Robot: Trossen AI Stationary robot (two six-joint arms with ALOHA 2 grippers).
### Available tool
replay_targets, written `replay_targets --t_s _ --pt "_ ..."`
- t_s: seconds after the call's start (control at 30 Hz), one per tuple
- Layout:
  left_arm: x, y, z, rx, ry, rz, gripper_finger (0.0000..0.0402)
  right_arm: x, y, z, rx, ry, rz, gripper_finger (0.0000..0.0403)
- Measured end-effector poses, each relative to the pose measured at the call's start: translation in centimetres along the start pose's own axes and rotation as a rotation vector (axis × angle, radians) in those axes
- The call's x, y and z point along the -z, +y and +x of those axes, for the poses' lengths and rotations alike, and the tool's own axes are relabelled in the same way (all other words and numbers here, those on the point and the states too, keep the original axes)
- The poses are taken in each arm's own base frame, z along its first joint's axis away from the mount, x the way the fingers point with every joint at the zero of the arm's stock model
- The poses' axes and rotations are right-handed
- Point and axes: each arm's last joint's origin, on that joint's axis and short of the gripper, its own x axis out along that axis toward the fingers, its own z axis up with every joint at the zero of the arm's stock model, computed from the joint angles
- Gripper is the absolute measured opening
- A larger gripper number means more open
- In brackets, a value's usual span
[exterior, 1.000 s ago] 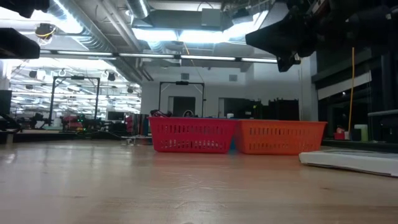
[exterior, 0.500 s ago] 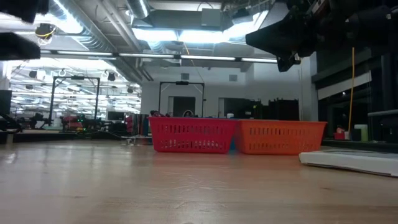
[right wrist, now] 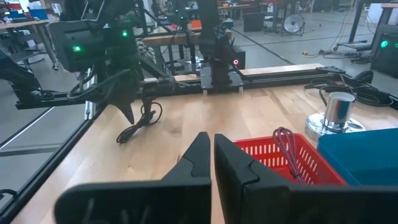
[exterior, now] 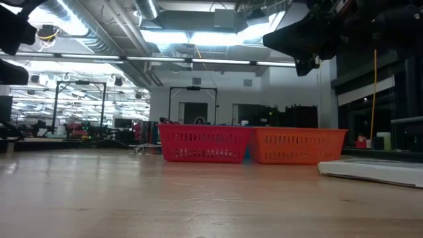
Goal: Pick and place items into bin
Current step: Put the black charger cable into the red bin
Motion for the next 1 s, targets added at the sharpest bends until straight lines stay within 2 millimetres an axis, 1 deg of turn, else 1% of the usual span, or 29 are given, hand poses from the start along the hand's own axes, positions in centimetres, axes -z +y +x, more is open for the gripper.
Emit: replay_targets --t_s 0.1,0.2,0.37,0.47,0.6,0.7,0.87,1.0 --pt "0.0 0.0 0.3 -0.006 0.005 0.023 0.0155 0.0 0.0 0.0 0.000 0.000 0.000 0.0004" --pt "-0.1 -0.1 0.9 -0.018 0.023 0.057 0.0142 0.0 0.0 0.0 0.000 0.000 0.000 0.0004" --pt "-0.1 -0.4 1.9 -0.002 0.087 0.130 0.0104 0.0 0.0 0.0 0.000 0.002 0.000 0.0004" --pt "-0.1 -0.4 2.0 0.000 0.090 0.163 0.0071 0.0 0.0 0.0 0.000 0.003 0.000 0.0004" --pt "-0.1 -0.2 1.4 0.014 0.076 0.165 0.0031 0.0 0.0 0.0 0.000 0.004 0.002 0.0004" --pt "0.2 0.0 0.7 0.030 0.080 0.164 0.0031 0.1 0.0 0.0 0.001 0.007 0.017 0.0004" --pt "0.3 0.4 -1.0 0.041 0.032 0.167 0.0031 0.1 0.0 0.0 0.002 0.014 0.017 0.0004" --pt "0.2 1.0 -2.8 0.045 -0.058 0.198 0.0031 0.2 0.0 0.0 0.002 0.017 0.016 0.0004"
